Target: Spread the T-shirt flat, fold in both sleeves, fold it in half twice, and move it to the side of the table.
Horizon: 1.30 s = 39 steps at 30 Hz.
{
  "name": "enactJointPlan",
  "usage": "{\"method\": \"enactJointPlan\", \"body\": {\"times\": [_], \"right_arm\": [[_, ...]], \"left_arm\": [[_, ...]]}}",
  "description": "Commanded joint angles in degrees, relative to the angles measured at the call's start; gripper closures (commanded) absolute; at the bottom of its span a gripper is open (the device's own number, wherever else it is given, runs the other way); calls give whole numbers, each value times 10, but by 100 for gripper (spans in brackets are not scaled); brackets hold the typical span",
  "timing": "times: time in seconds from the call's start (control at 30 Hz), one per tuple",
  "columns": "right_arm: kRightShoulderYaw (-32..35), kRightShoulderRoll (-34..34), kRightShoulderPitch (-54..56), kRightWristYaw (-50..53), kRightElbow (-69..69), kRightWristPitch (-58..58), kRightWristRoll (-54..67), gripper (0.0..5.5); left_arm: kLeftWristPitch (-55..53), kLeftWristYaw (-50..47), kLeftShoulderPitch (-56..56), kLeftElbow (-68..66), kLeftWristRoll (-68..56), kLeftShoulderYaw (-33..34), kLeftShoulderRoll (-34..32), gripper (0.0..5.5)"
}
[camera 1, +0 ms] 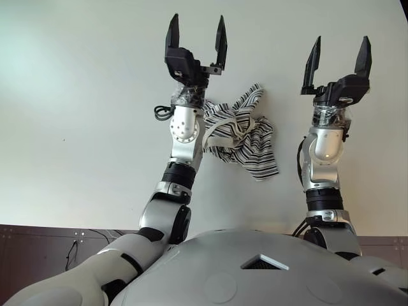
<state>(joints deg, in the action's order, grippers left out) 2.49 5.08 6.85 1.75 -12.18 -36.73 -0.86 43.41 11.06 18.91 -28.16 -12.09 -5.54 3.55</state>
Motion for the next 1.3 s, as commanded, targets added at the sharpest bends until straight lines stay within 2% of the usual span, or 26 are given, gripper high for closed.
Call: {"method": "enactJointPlan", "body": {"times": [0.03,0.2,0.37,0.6,0.7,0.73,0.77,0.83,0.9,1.0,1.07,1.3], "right_arm": [[0,-5,-23,-22,29,30,36,121],[-44,-33,-68,-25,69,25,-4,121],[-31,-16,-85,-18,92,14,-38,121],[-33,-12,-82,-19,83,14,-46,121],[-40,2,-84,-13,83,5,-96,121],[-50,15,-86,-26,87,1,-109,121],[-80,50,-102,-92,113,16,-78,121],[-122,159,-148,-221,187,27,-43,121],[-109,271,-202,-310,244,28,-31,121],[-54,358,-238,-348,261,37,-70,121],[-61,378,-238,-359,262,47,-112,121],[-165,349,-131,-336,162,59,-309,121]], "left_arm": [[24,13,-32,27,20,20,-33,75],[22,-20,-56,19,45,38,-13,75],[53,-27,-68,15,78,38,-9,75],[28,-29,-87,24,83,45,-17,75],[42,-11,-90,36,86,37,-28,75],[49,7,-93,45,83,30,-39,75],[41,49,-107,78,43,16,-57,75],[28,123,-135,145,-17,-7,-103,75],[21,163,-153,182,-25,-9,-150,75],[15,187,-175,200,-7,8,-201,75],[8,175,-176,185,12,34,-221,75],[5,102,-146,151,32,105,-215,75]]}}
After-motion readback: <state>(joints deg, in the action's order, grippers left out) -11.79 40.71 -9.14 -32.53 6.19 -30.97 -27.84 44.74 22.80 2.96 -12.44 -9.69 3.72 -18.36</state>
